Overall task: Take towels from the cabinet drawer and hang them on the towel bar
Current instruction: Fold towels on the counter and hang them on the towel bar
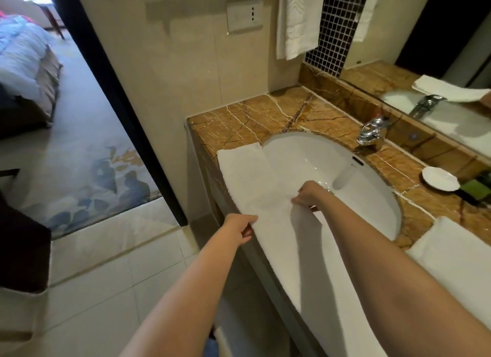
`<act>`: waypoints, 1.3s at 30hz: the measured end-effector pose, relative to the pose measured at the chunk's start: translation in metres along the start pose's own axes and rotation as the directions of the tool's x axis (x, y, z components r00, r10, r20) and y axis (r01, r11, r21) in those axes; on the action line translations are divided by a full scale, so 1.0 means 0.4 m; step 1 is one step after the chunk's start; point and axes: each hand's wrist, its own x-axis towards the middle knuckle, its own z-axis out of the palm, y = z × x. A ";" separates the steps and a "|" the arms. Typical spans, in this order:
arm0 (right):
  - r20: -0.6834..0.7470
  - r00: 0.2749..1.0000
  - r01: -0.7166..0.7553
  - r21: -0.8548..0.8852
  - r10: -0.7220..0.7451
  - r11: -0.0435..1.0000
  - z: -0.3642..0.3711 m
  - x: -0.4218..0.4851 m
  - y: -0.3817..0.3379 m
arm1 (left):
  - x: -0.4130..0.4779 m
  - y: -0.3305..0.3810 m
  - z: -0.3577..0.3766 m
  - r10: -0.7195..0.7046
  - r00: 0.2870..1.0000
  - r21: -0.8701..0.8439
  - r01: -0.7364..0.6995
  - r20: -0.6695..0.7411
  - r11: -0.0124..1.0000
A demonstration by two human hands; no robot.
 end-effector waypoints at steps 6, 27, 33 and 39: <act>-0.066 0.994 0.108 0.296 -0.092 0.949 -0.087 -0.052 -0.053 | -0.084 0.115 -0.039 0.129 0.992 -0.008 -0.129 0.004 0.992; -0.354 0.890 0.434 0.465 -0.288 0.772 -0.460 -0.217 -0.391 | -0.453 0.639 -0.135 0.550 0.835 -0.043 -0.550 -0.006 0.834; -0.404 0.858 0.494 0.472 -0.318 0.730 -0.567 -0.242 -0.469 | -0.513 0.770 -0.145 0.623 0.782 -0.020 -0.622 0.021 0.782; -0.399 0.865 0.493 0.568 -0.303 0.659 -0.656 -0.275 -0.564 | -0.539 0.917 -0.169 0.661 0.745 -0.007 -0.663 0.088 0.748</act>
